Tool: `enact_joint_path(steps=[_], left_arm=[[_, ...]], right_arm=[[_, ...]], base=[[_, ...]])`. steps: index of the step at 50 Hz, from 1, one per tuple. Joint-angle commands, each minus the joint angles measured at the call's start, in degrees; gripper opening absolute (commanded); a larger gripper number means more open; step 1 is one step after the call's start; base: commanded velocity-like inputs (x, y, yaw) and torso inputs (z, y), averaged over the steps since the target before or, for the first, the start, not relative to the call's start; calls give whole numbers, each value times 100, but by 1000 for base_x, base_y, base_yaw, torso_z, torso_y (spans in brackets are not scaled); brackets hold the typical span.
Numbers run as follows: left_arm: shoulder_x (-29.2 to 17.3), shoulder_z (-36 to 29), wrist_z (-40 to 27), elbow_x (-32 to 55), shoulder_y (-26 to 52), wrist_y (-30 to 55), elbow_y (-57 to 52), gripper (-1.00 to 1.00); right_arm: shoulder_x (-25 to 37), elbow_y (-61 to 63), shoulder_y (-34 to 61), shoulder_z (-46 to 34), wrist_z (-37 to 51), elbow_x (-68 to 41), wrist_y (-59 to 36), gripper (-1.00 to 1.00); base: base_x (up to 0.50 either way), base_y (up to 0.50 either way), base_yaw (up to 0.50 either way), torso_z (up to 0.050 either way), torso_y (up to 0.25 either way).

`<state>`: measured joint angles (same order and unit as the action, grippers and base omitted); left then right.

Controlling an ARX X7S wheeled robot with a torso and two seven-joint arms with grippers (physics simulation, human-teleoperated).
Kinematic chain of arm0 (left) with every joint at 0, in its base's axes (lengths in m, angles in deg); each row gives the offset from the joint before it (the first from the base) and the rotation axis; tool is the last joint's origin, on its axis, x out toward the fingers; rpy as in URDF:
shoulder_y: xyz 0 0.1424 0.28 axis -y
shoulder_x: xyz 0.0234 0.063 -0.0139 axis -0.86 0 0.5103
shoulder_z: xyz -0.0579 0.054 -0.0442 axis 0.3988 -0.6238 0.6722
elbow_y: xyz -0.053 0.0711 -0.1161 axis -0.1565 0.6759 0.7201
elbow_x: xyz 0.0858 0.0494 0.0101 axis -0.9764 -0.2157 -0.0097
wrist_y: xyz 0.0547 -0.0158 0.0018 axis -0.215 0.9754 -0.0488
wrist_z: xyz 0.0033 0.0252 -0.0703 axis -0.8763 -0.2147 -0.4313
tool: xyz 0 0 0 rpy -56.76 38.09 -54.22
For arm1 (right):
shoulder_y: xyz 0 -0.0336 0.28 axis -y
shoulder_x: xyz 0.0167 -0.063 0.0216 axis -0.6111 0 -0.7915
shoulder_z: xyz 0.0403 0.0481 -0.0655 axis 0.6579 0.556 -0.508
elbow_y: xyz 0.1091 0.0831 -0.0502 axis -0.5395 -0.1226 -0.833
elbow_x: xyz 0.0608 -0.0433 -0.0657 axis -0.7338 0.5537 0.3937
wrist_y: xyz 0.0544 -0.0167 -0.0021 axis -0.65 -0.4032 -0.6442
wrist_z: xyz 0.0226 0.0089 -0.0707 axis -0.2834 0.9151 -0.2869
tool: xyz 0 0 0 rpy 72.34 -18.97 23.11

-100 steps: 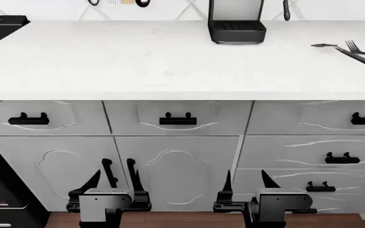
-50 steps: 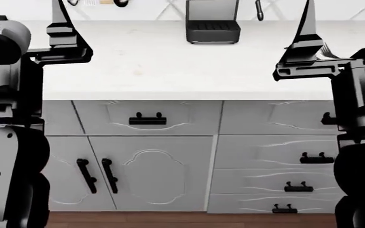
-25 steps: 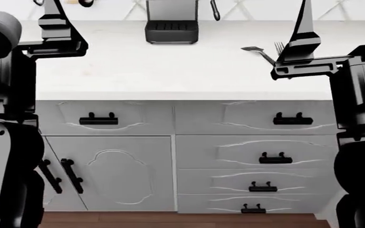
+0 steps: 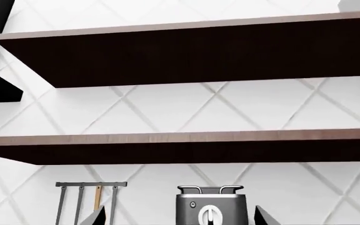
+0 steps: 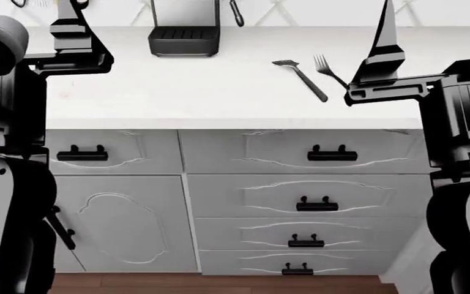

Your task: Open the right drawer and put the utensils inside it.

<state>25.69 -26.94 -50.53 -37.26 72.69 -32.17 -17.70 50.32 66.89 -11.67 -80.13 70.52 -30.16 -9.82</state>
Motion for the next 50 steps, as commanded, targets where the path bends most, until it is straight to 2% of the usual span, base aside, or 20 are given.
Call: enact_joint_path(steps=[1,22,34,38,39,40,41,42,43,44,45,48,50], left_arm=[[-41,-10,-28,20,-8,-10,9,100],[-116,-37,-75,63,9,-4,23,100],[-140,-28,-100,97,-5,-29,32,100],[-148,-36,-107,106,-15,-35,34,100],[-155,-40,-104,120,-9,-11,10,100],[-157,-41,-107,122,-9,-11,9,100],[-163,-27,-112,129,3,-3,17,100],[-165,-28,-114,132,3,-3,18,100],[-167,-15,-123,133,-5,-12,11,100],[-172,-22,-120,135,-4,-17,13,100],[-173,-21,-125,135,-4,-21,21,100],[-190,-5,-132,148,-17,-14,0,100],[-193,2,-142,151,-3,-16,16,100]], right_arm=[[50,60,-82,-20,-48,-70,79,100],[98,45,-76,-84,18,-69,99,100],[66,56,-44,-78,112,-128,-259,100],[-286,398,-77,498,1,-843,-1229,100],[-602,623,-140,1076,-130,-1386,-1847,100],[-599,651,-123,1101,-125,-1412,-1895,100],[-914,815,-154,1739,-237,-1889,-2453,100],[-912,843,-134,1771,-230,-1922,-2508,100],[-1308,959,2,2598,-323,-2435,-3270,100],[-1516,1025,156,3087,-347,-2714,-3755,100],[-1645,1020,264,3561,-157,-3173,-4230,100],[-1648,90,10,4809,2075,-5751,-4223,100],[-1593,-20,-180,4961,2672,-7220,-4178,100]], base=[[195,0,0,0,0],[481,-18,0,0,0],[0,0,0,0,0],[0,0,0,0,0],[0,0,0,0,0],[0,0,0,0,0],[0,0,0,0,0],[0,0,0,0,0],[0,0,0,0,0],[0,0,0,0,0],[0,0,0,0,0],[0,0,0,0,0],[0,0,0,0,0]])
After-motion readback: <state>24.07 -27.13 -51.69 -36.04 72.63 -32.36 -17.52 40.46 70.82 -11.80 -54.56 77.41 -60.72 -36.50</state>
